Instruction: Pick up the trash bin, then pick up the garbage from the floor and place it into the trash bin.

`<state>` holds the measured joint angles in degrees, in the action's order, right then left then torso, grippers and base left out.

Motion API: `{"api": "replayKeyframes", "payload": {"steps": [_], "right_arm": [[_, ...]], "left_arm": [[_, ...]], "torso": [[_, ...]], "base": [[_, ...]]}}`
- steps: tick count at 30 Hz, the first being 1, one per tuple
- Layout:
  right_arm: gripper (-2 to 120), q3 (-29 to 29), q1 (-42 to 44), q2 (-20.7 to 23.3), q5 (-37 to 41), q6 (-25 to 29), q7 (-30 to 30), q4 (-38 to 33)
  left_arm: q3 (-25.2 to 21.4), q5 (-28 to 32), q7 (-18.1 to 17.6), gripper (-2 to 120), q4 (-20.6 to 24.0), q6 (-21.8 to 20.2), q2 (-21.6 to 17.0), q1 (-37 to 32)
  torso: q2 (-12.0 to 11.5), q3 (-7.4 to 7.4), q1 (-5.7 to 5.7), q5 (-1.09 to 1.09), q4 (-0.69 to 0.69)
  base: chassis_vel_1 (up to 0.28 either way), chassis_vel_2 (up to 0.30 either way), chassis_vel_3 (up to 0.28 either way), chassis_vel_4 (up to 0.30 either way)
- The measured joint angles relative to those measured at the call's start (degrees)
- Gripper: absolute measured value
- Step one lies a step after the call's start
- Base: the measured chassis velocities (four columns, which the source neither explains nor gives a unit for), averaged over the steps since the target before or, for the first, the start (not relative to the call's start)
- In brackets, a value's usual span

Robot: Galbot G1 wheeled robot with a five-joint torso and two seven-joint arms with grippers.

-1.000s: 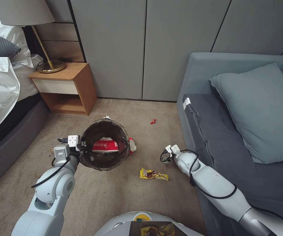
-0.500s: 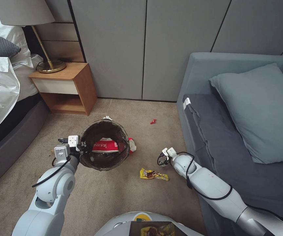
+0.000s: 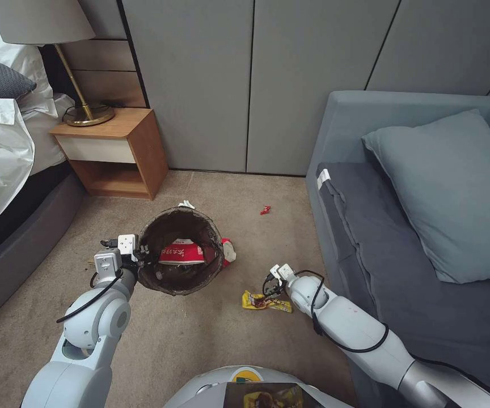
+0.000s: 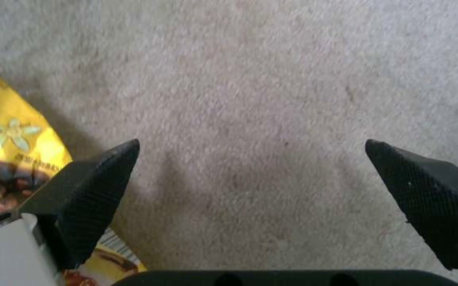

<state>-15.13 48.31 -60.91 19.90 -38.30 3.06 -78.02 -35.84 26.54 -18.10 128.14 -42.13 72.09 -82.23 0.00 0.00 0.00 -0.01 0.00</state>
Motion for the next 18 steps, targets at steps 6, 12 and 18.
{"api": "replayKeyframes", "payload": {"steps": [6,12,18], "right_arm": [[100,-0.6,0.2,-0.8,-0.6,0.7,-0.2,0.7],[100,-2.6,-1.0,-1.4,-0.7,1.1,-0.3,0.6],[100,-4.9,-2.1,-1.3,-0.8,0.4,-0.1,-0.3]], "left_arm": [[0.1,0.0,0.1,0,-0.4,0.0,0.1,0.2],[0.1,-0.1,0.3,0,-0.9,0.0,0.0,0.3],[0.1,-0.2,0.6,0,-1.0,0.0,0.1,0.3]], "torso": [[0.0,0.00,0.00,0.00,0.00],[0.0,0.00,0.00,0.00,0.00],[0.0,0.00,0.00,0.01,0.00]], "base": [[0.000,0.000,0.000,0.000],[0.000,0.000,0.000,0.000],[0.000,0.000,0.000,0.000]]}}
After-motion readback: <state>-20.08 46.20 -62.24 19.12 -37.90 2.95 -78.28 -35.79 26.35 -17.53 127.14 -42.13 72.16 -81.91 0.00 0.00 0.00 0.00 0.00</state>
